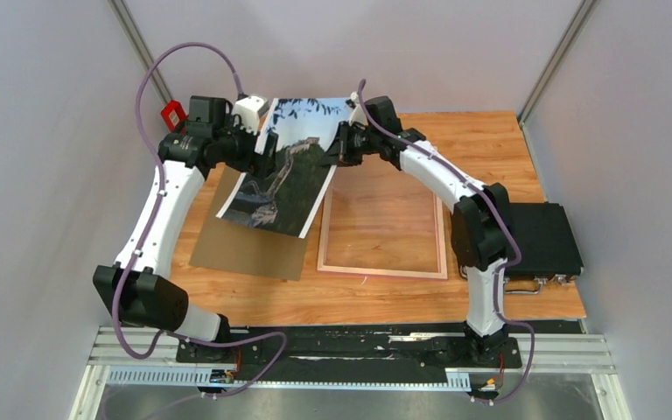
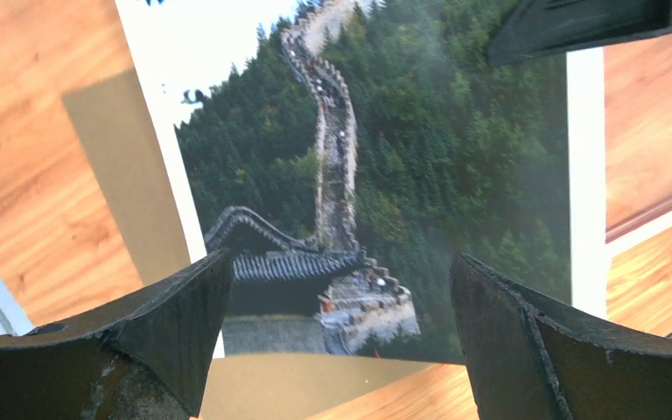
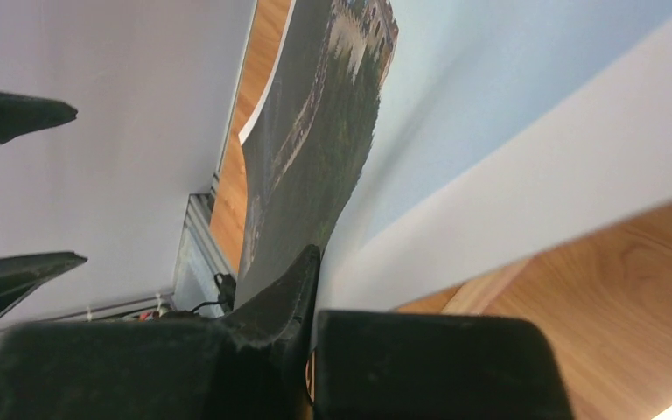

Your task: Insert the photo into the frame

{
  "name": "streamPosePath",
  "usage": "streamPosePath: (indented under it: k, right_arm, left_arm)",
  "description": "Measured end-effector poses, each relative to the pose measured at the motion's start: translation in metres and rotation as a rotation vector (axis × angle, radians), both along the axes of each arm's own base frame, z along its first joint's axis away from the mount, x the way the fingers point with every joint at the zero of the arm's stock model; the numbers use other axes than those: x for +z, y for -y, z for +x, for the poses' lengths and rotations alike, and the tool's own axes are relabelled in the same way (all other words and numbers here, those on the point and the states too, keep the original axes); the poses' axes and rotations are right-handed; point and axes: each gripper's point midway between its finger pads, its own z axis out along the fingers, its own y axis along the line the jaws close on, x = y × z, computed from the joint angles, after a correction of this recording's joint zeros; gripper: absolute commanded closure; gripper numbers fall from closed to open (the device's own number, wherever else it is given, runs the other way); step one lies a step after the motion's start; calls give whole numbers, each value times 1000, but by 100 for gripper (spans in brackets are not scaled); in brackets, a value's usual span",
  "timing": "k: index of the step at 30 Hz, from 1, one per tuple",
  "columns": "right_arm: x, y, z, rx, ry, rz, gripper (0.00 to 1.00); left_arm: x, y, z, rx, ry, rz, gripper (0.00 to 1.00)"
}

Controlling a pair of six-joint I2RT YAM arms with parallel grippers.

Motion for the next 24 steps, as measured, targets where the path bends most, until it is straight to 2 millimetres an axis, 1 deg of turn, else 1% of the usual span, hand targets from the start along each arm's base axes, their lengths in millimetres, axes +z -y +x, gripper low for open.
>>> streamPosePath:
  k: [3, 6, 9, 11, 14, 18, 20, 24]
  right_arm:
    - [20, 18, 7, -69, 68, -39, 100]
    - [46, 42, 17, -157, 155, -78, 100]
    - [71, 67, 27, -248, 237, -110, 100]
    - [83, 79, 31, -294, 275, -125, 98]
    - [99, 97, 37, -362, 316, -141, 97]
    - [109, 115, 41, -413, 329, -148, 97]
    - [108, 122, 42, -429, 320, -148, 97]
    - [97, 135, 43, -453, 270, -147, 98]
  left_arm:
    - [19, 25, -4, -38, 44, 8, 0]
    - [36, 51, -8, -72, 93, 28, 0]
    - [49, 86, -13, -130, 142, 55, 0]
    - [53, 109, -16, -167, 167, 77, 0]
    - [53, 146, -21, -212, 205, 118, 0]
    - [43, 188, -22, -254, 262, 206, 0]
    - [36, 207, -20, -269, 306, 263, 0]
    - [20, 235, -15, -289, 367, 356, 0]
